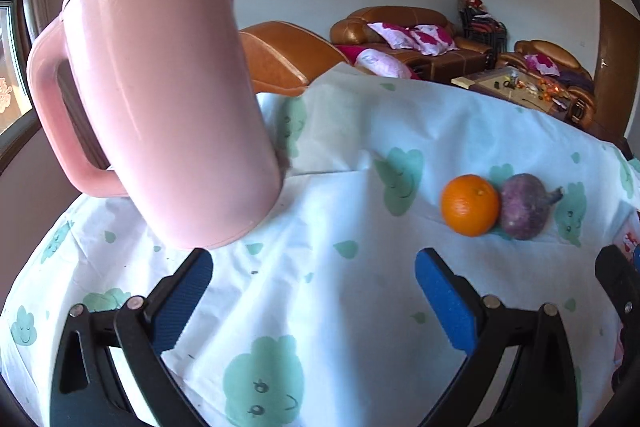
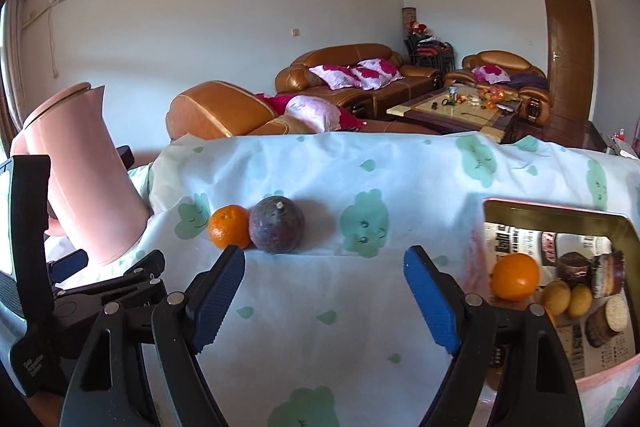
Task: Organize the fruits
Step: 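Grasp the purple round fruit with the right gripper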
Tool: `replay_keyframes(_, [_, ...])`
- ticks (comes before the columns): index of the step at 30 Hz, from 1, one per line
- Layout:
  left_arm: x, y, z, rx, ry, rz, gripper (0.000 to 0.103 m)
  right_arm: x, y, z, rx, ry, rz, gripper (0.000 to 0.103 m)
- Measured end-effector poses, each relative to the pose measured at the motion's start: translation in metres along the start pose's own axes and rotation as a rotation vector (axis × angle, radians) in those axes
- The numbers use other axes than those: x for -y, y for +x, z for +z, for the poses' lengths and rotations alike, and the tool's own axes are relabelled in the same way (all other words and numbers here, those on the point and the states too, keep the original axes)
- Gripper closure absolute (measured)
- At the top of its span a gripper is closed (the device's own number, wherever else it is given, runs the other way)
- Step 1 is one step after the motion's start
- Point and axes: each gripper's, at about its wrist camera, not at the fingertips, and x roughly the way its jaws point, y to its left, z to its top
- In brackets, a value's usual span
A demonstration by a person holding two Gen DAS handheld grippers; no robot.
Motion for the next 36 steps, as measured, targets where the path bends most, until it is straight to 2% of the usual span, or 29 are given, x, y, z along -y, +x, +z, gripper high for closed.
replay_keyframes(5, [-0.012, 0.012, -0.001, -0.041, -0.04, -0.004, 0.0, -0.014, 0.042, 0.007, -0.13, -0.014, 0.017, 0.02])
replay_keyframes(12, [-0.006, 0.015, -0.004, -0.071, -0.032, -0.014, 0.0, -0.011, 0.087, 0.02, -0.226, 0.047, 0.053, 0.02])
replay_keyframes(15, [-0.005, 0.02, -0.001, -0.085, -0.029, -0.019, 0.0, -0.013, 0.104, 0.021, -0.279, 0.066, 0.077, 0.026])
replay_keyframes(21, [0.0, 0.03, 0.006, -0.105, -0.022, -0.017, 0.0, -0.01, 0.111, 0.027, -0.272, 0.099, 0.081, 0.033])
replay_keyframes(23, [0.001, 0.033, 0.01, -0.103, -0.02, -0.019, 0.0, -0.011, 0.11, 0.027, -0.267, 0.102, 0.137, 0.051])
replay_keyframes(28, [0.002, 0.032, 0.007, -0.094, -0.021, -0.033, 0.0, -0.009, 0.098, 0.022, -0.241, 0.128, 0.099, 0.051])
replay_keyframes(32, [0.006, 0.026, 0.009, -0.053, -0.014, -0.065, 0.0, 0.009, 0.069, 0.018, -0.112, 0.217, 0.078, 0.051])
replay_keyframes(36, [0.019, 0.021, 0.012, -0.016, 0.013, -0.128, 0.0, 0.011, 0.049, 0.02, -0.025, 0.199, 0.017, 0.051])
